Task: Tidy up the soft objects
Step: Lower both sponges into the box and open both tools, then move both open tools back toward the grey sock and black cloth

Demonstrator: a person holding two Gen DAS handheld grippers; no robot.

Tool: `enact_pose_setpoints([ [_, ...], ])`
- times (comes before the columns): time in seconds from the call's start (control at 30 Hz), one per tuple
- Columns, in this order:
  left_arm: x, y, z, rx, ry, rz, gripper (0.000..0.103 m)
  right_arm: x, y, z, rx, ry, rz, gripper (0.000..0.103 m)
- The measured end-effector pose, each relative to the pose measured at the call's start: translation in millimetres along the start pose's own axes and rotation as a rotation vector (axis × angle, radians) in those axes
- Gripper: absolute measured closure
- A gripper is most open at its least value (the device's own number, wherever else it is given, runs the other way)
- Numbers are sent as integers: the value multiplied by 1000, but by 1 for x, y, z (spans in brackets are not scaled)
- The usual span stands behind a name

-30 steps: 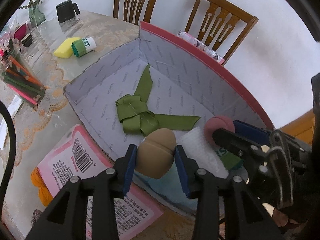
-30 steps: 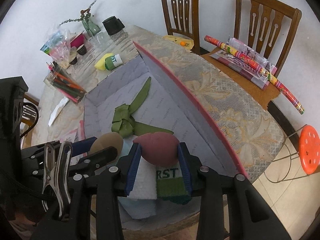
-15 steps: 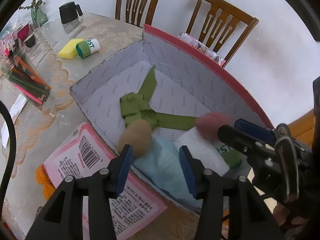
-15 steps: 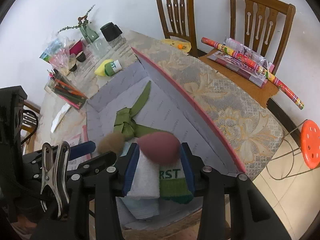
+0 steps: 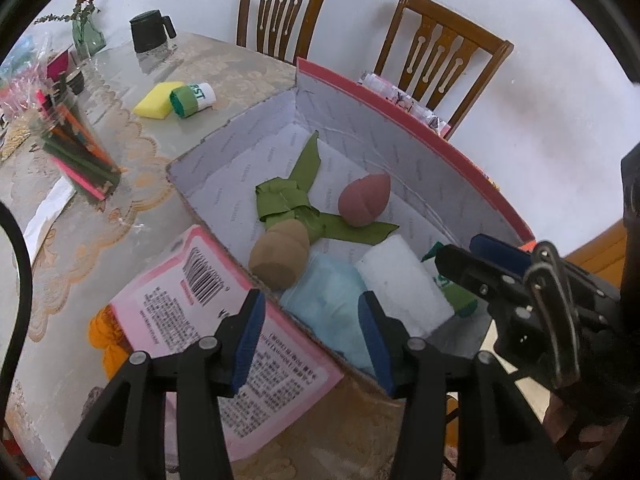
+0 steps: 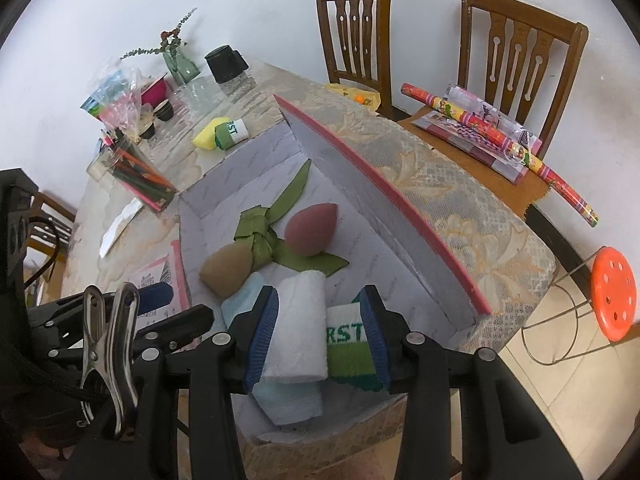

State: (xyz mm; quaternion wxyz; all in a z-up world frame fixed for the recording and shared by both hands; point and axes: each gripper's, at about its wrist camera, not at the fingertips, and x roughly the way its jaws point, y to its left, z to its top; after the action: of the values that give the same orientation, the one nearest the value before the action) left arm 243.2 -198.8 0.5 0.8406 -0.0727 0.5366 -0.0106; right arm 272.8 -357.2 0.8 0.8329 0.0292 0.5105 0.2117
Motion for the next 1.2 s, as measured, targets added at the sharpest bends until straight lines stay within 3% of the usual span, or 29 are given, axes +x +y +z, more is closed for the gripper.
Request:
enact_pose_setpoints([
  [0.67, -57, 31, -36, -16, -76, -6, 52, -38, 35, -33, 2, -50, -17, 59],
  [1.2, -90, 78, -76, -45, -95, 27, 52, -56, 88, -70, -41, -67, -3, 59],
])
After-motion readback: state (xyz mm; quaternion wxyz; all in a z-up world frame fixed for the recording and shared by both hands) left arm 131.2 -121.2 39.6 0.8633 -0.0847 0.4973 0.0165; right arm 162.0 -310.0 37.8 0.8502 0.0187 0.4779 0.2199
